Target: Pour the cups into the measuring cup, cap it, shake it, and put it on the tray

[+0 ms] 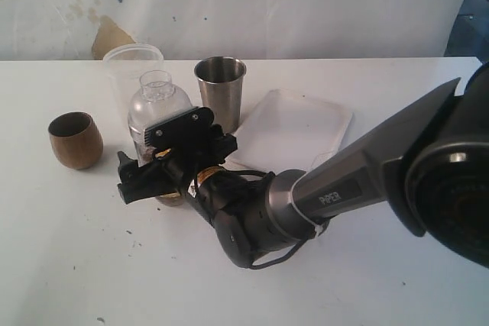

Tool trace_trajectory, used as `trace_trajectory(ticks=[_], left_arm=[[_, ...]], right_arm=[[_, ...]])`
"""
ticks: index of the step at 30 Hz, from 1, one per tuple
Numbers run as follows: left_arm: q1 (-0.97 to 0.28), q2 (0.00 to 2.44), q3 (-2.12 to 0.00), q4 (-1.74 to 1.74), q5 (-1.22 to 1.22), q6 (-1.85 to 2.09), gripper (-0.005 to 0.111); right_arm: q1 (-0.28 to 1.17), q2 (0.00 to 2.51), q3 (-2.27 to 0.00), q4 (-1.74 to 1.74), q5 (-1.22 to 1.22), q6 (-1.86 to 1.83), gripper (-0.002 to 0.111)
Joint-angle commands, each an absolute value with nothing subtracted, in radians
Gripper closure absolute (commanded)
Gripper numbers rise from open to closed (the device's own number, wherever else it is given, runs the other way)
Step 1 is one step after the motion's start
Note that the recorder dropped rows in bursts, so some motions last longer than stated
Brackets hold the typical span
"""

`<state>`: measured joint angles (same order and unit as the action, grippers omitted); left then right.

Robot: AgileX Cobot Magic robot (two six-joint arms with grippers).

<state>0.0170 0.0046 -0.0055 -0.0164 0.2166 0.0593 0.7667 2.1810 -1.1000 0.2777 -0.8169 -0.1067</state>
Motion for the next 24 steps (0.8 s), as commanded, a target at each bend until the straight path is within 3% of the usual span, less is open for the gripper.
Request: trace_trajectory(ticks=[1,4,6,8,10,24], left_arm=[[0.017,0.0,0.0,-0.017,0.204,0.059,0.107],[0.017,0.0,0.0,-0.017,0.204,0.059,0.107],[0.017,0.0,0.0,-0.017,0.204,0.059,0.107],[0.017,0.0,0.0,-0.017,0.204,0.059,0.107],[0.017,0.0,0.0,-0.017,0.204,0.059,0.107],[0.017,0.0,0.0,-0.017,0.204,0.059,0.107]], right_arm=[[0.766,2.18,-1.11,0.204,-0.847,-0.047,0.003],[0.766,2.18,-1.11,0.201,-0.854,-0.029,0.011],[0.766,2.18,-1.11,0.201,-0.861,-0.029,0.032],[0.766,2.18,-1.11,0.203,-0.861,-0.029,0.077],[0.766,2.18,-1.11,0.208,-0.861,-0.062,0.109],[0.766,2.046,-1.104,0.204,-0.837,-0.124,0.108]])
